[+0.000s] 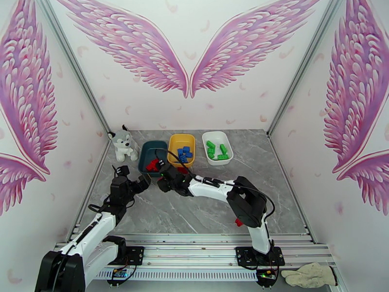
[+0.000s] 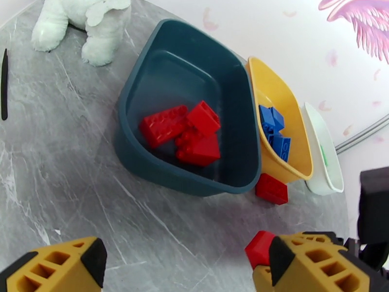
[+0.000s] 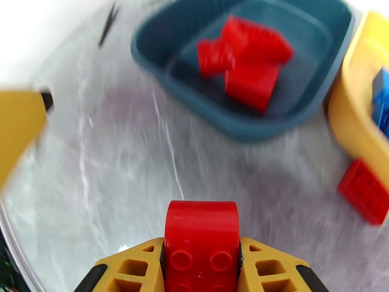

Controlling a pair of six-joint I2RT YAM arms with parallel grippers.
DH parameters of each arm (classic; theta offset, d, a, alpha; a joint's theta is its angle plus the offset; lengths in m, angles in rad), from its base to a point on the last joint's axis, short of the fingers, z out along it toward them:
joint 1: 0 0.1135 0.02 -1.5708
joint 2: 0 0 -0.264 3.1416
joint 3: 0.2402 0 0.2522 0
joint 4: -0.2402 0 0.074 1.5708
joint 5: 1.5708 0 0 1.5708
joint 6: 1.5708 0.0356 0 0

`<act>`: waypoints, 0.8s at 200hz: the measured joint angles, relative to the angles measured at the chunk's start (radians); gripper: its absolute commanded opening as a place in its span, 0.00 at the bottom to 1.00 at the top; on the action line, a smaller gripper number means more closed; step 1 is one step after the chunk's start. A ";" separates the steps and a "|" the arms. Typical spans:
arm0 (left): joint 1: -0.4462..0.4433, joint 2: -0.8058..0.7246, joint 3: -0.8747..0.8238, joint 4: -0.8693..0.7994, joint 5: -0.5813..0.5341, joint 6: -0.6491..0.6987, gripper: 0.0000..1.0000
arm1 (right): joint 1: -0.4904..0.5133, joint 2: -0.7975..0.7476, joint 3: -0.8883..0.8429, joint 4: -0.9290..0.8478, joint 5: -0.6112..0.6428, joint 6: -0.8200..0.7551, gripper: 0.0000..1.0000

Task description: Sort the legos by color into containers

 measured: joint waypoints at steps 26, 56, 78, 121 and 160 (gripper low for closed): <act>0.061 -0.100 -0.006 -0.016 0.030 -0.014 0.93 | -0.045 0.061 0.176 -0.018 -0.003 0.016 0.31; 0.108 -0.214 -0.038 -0.047 0.058 -0.019 0.95 | -0.092 0.199 0.423 -0.071 -0.018 0.027 0.48; 0.108 -0.221 -0.056 -0.077 0.078 -0.019 0.95 | -0.109 0.301 0.570 -0.122 -0.029 0.035 0.57; 0.063 -0.218 -0.067 -0.104 0.068 -0.011 0.94 | -0.109 0.303 0.535 -0.158 -0.066 0.055 0.69; -0.107 -0.156 -0.060 -0.113 -0.053 0.023 0.95 | -0.106 0.092 0.178 -0.079 -0.067 0.072 0.80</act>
